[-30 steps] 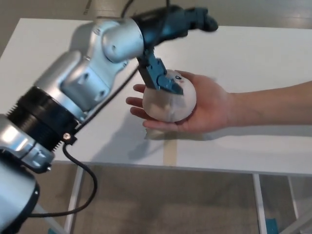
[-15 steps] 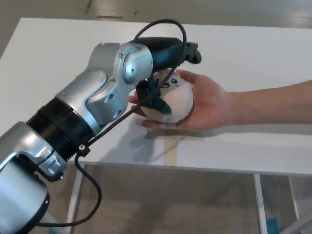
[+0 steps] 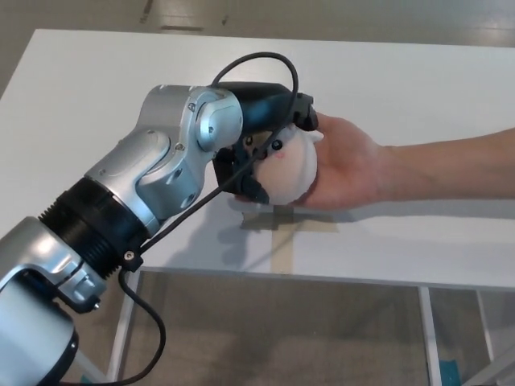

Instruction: Use the left hand to take the pink dumpling toy on a person's hand and put it on the desk.

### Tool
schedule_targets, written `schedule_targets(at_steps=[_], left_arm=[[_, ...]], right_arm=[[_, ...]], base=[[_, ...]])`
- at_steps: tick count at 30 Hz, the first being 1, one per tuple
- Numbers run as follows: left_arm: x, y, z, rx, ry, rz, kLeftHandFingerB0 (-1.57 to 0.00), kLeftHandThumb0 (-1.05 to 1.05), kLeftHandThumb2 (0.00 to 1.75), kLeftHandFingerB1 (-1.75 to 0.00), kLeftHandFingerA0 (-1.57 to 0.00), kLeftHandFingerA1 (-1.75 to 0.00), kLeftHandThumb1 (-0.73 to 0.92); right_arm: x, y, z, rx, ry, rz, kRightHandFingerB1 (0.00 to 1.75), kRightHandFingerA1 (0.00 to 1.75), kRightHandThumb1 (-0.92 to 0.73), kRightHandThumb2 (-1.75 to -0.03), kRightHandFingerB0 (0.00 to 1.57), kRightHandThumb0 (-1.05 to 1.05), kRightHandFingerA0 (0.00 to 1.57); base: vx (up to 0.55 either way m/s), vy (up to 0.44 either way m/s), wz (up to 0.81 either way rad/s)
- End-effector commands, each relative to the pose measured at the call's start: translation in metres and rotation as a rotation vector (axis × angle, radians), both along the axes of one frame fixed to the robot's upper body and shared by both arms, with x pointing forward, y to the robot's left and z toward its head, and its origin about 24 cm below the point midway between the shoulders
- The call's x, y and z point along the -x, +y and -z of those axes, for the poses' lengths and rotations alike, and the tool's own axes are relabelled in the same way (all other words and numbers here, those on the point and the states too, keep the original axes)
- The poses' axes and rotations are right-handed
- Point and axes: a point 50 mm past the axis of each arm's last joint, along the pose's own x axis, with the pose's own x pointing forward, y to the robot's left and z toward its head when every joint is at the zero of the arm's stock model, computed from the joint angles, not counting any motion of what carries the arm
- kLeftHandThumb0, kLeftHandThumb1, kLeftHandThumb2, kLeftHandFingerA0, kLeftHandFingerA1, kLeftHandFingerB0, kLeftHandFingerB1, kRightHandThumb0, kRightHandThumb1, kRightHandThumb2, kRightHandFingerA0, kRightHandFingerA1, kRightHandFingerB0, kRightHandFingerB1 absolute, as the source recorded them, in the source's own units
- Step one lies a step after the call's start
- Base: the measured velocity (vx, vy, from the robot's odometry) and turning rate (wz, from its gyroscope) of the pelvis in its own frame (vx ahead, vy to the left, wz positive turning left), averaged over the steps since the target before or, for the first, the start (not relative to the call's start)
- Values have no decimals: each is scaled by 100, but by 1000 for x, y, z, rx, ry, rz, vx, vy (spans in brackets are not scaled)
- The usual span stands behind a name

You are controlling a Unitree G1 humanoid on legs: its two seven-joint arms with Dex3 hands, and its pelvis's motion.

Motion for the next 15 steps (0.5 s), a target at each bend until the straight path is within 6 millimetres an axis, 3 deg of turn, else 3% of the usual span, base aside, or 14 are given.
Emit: schedule_targets(at_steps=[1, 2, 3, 4, 5, 6, 11, 12, 15], left_arm=[[3, 5, 12, -9, 75, -7, -37, -39, 54, -33, -39, -37, 47], [3, 5, 14, -2, 81, -9, -35, -46, 69, -42, -43, -48, 41], [3, 5, 15, 5, 84, -11, -35, -46, 69, -42, -43, -48, 41], [3, 5, 16, 12, 81, -7, -55, -35, 58, -39, -81, -59, 59], [4, 4, 18, 19, 77, -2, -55, -35, 58, -39, -81, -59, 59], [5, 4, 18, 27, 74, 2, -61, -29, 61, -42, -98, -79, 70], [6, 5, 17, 66, 66, 11, -64, -26, 62, -44, -97, -97, 73], [5, 6, 16, 82, 45, 19, -77, -21, 63, -50, -81, -110, 76], [5, 5, 15, 101, 5, 31, -82, -20, 63, -53, -76, -124, 77]], right_arm=[[2, -3, 0, -7, 15, 6, 43, 49, -67, -59, 56, -19, 76], [1, -3, 0, -8, 14, 7, 43, 49, -67, -59, 56, -19, 76], [1, -3, 0, -9, 14, 8, 43, 49, -67, -59, 56, -19, 76], [1, -3, 0, -7, 14, 8, 43, 49, -67, -59, 56, -19, 76], [1, -3, 0, -6, 15, 7, 43, 49, -67, -59, 56, -19, 76], [0, -3, -1, -3, 13, 5, 43, 49, -67, -59, 55, -19, 76], [-1, -3, -1, 2, 12, 0, 43, 49, -67, -59, 55, -19, 76], [-2, -3, -2, 4, 11, -4, 43, 49, -67, -59, 56, -19, 76], [-2, -2, -2, 7, 9, -9, 43, 49, -67, -59, 56, -19, 76]], base=[[0, 0, 0], [0, 0, 0], [0, 0, 0], [0, 0, 0], [0, 0, 0], [0, 0, 0], [0, 0, 0], [0, 0, 0], [0, 0, 0]])
